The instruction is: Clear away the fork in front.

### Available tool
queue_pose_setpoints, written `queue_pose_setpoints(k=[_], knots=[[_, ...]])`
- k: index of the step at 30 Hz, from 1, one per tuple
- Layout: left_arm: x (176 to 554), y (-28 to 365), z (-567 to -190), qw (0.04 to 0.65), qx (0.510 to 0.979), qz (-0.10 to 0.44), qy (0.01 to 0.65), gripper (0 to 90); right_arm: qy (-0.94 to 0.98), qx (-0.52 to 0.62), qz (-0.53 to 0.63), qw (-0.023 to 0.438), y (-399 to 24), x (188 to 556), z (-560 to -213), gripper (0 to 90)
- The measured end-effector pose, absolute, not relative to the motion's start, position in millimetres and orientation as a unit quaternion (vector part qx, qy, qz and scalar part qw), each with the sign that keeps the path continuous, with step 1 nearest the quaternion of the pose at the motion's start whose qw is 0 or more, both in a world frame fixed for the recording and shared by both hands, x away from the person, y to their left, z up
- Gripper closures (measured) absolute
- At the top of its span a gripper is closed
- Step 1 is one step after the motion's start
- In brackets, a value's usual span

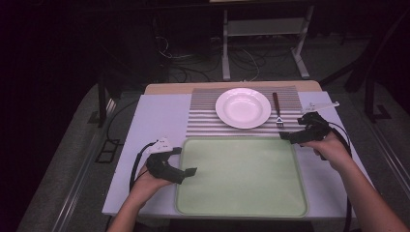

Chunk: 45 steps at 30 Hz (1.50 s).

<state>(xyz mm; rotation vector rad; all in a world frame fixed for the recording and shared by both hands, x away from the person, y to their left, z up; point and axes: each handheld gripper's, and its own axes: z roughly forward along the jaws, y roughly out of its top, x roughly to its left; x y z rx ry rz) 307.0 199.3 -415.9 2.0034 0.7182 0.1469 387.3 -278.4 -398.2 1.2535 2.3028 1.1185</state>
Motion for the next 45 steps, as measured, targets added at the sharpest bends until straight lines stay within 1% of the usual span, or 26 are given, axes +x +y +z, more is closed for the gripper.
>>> queue_pose_setpoints(k=[13, 19, 25, 26, 27, 30, 31, 32, 36, 38, 45], knots=[[306.9, 199.9, -415.3, 0.485, 0.821, 0.061, 0.294, 0.0, 0.795, 0.452, 0.376, 0.153, -279.8, 413.4, -394.1, 0.5], [306.5, 199.7, -415.1, 0.486, 0.821, 0.06, 0.294, 0.0, 0.793, 0.46, 0.367, 0.156, -279.1, 428.6, -393.0, 2.3], [306.2, 200.3, -414.7, 0.488, 0.819, 0.06, 0.295, 0.0, 0.787, 0.479, 0.356, 0.156, -279.9, 445.1, -393.6, 8.3], [306.3, 200.3, -414.7, 0.488, 0.819, 0.06, 0.295, 0.0, 0.786, 0.482, 0.355, 0.155, -279.8, 447.7, -393.9, 10.0], [306.3, 200.3, -414.7, 0.488, 0.819, 0.06, 0.295, 0.0, 0.783, 0.49, 0.353, 0.149, -280.1, 453.2, -394.6, 14.7], [306.2, 200.5, -414.5, 0.489, 0.819, 0.06, 0.295, 0.0, 0.78, 0.5, 0.347, 0.146, -279.9, 459.0, -395.5, 15.7], [306.2, 200.6, -414.4, 0.489, 0.818, 0.06, 0.295, 0.0, 0.779, 0.503, 0.343, 0.148, -279.8, 461.8, -395.9, 17.1], [306.2, 200.7, -414.4, 0.49, 0.818, 0.06, 0.295, 0.0, 0.776, 0.512, 0.337, 0.147, -280.3, 467.5, -396.4, 21.1], [306.2, 200.8, -414.3, 0.49, 0.818, 0.06, 0.295, 0.0, 0.772, 0.525, 0.327, 0.144, -280.3, 477.1, -397.6, 24.2], [306.2, 200.7, -414.4, 0.49, 0.818, 0.059, 0.295, 0.0, 0.766, 0.54, 0.322, 0.137, -280.2, 485.1, -397.9, 29.9], [306.4, 200.9, -414.8, 0.49, 0.817, 0.058, 0.296, 0.0, 0.761, 0.56, 0.301, 0.129, -277.2, 503.7, -400.7, 35.8]])
